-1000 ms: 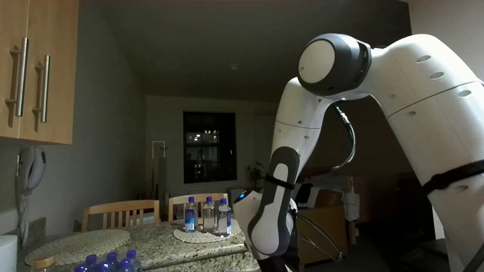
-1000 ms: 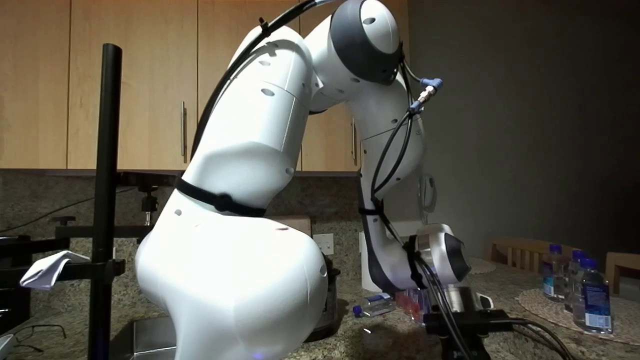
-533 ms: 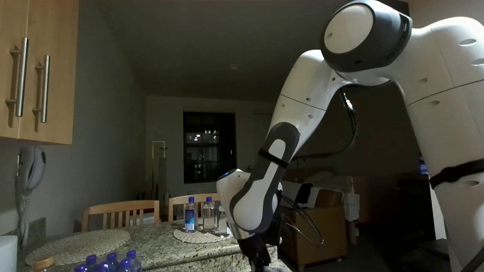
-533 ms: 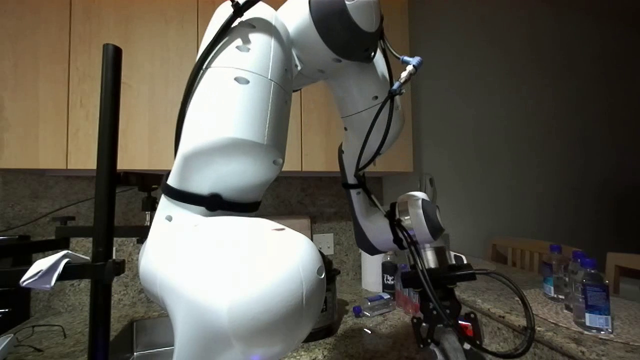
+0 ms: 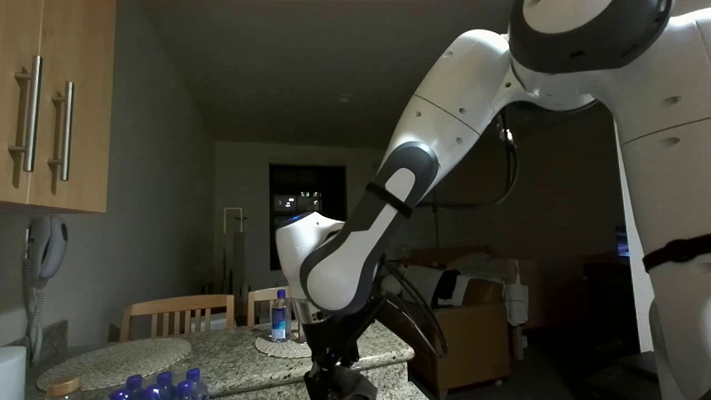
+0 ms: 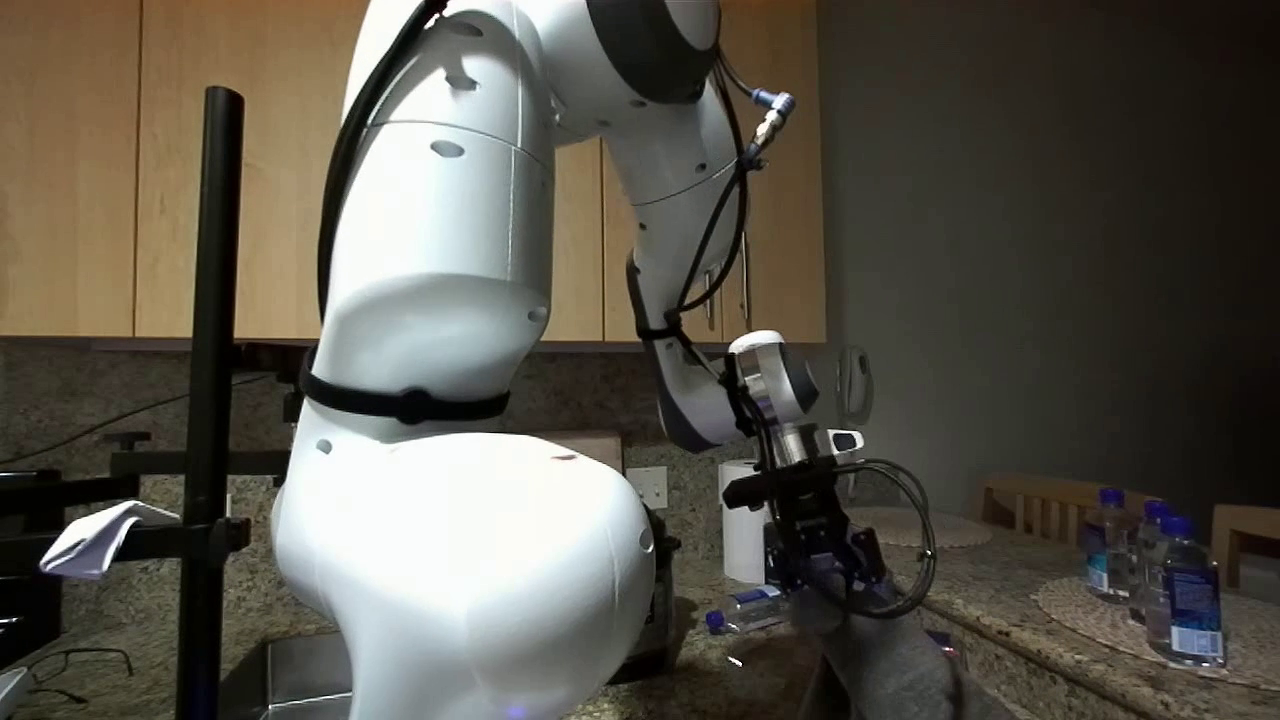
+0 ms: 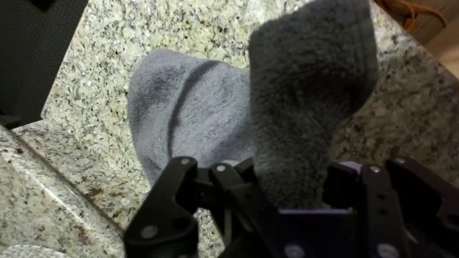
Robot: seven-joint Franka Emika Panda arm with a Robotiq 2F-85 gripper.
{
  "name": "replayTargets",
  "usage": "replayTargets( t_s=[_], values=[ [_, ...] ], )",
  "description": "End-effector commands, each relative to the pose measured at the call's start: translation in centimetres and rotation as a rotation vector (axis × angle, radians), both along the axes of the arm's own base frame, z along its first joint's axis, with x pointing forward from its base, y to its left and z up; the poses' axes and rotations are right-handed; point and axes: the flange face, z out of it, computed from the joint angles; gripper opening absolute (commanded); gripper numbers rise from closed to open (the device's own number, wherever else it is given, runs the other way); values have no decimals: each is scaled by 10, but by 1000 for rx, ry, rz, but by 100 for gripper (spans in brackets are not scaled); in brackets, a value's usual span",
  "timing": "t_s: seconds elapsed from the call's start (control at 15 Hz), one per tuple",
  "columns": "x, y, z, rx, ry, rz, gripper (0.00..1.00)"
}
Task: Move the grey towel to the left side of the counter.
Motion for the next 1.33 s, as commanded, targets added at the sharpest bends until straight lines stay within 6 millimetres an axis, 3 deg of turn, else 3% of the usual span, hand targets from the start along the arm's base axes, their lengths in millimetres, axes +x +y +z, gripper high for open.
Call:
replayTargets(
  t_s=[0.0,0.33,0.8,1.07,1.27],
  values=[
    [0,36,23,-43,-79,-157,6],
    [-9,100,37,-23,-90,-275,6],
    [-27,196,24,11,-137,-390,6],
    [-18,239,24,50,-267,-561,6],
    [3,253,22,43,-359,-639,6]
  ],
)
